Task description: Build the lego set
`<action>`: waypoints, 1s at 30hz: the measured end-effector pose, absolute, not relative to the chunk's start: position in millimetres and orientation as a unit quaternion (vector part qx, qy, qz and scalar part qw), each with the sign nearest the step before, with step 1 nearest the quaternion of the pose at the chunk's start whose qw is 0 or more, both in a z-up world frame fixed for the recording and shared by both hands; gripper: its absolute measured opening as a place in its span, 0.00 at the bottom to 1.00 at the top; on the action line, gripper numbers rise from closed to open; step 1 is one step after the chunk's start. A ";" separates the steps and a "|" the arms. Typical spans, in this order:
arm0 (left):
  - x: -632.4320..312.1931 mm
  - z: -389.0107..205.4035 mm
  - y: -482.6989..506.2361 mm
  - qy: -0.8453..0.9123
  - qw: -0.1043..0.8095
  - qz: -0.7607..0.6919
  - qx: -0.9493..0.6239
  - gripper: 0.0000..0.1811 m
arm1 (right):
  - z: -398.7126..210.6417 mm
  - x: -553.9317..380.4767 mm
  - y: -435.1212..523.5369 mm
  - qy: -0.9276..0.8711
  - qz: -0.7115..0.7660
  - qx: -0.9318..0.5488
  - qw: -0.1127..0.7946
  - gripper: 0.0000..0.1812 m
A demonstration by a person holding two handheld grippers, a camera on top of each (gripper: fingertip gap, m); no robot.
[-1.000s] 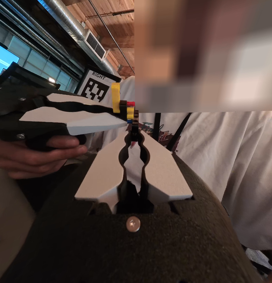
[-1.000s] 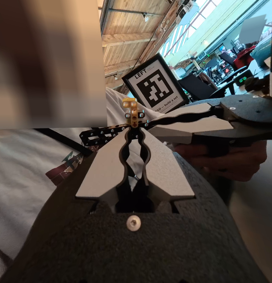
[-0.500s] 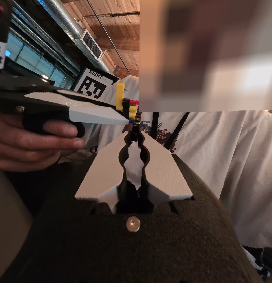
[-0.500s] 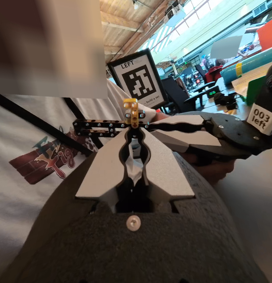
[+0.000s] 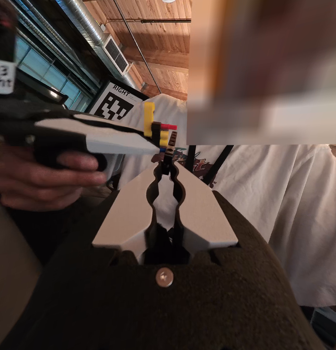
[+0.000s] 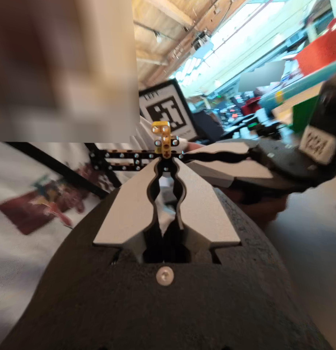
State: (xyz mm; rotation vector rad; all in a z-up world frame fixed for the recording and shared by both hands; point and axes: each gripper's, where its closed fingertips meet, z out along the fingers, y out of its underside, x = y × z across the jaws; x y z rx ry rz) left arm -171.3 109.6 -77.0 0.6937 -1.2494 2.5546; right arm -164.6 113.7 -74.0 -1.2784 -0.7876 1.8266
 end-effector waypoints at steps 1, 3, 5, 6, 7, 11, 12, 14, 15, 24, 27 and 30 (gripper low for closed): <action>-170.0 -76.8 112.0 -0.418 0.108 0.870 0.238 0.04 | -74.8 -163.3 116.1 -0.332 0.680 -0.510 0.411 0.04; -169.3 -76.9 111.6 -0.417 0.114 0.870 0.236 0.04 | -75.4 -162.4 116.1 -0.351 0.659 -0.510 0.427 0.04; -169.6 -77.8 109.7 -0.421 0.118 0.868 0.234 0.04 | -78.5 -164.8 111.9 -0.346 0.690 -0.510 0.379 0.04; -168.5 -78.4 110.4 -0.421 0.115 0.868 0.237 0.04 | -80.9 -167.0 110.9 -0.331 0.714 -0.512 0.343 0.04; -169.2 -77.9 109.8 -0.422 0.116 0.868 0.235 0.04 | -79.2 -167.3 109.9 -0.308 0.744 -0.508 0.306 0.04; -167.5 -79.8 108.9 -0.429 0.104 0.863 0.248 0.04 | -80.1 -165.2 109.2 -0.279 0.765 -0.515 0.269 0.04; -165.4 -82.4 108.5 -0.432 0.103 0.858 0.258 0.04 | -83.2 -162.3 109.1 -0.287 0.755 -0.526 0.266 0.04; -160.6 -89.0 109.1 -0.438 0.105 0.847 0.281 0.04 | -90.9 -155.0 110.9 -0.315 0.717 -0.563 0.262 0.04; -158.6 -92.4 108.1 -0.443 0.108 0.841 0.290 0.04 | -94.9 -152.1 110.5 -0.342 0.688 -0.583 0.262 0.04; -150.9 -110.1 86.1 -0.502 0.158 0.779 0.341 0.04 | -112.8 -140.7 90.1 -0.536 0.533 -0.618 0.218 0.04; -152.8 -117.6 85.9 -0.520 0.153 0.757 0.365 0.04 | -120.6 -141.9 89.3 -0.526 0.548 -0.620 0.197 0.04; -156.7 -139.1 93.1 -0.564 0.104 0.709 0.410 0.04 | -145.0 -128.3 107.3 -0.502 0.503 -0.673 0.204 0.04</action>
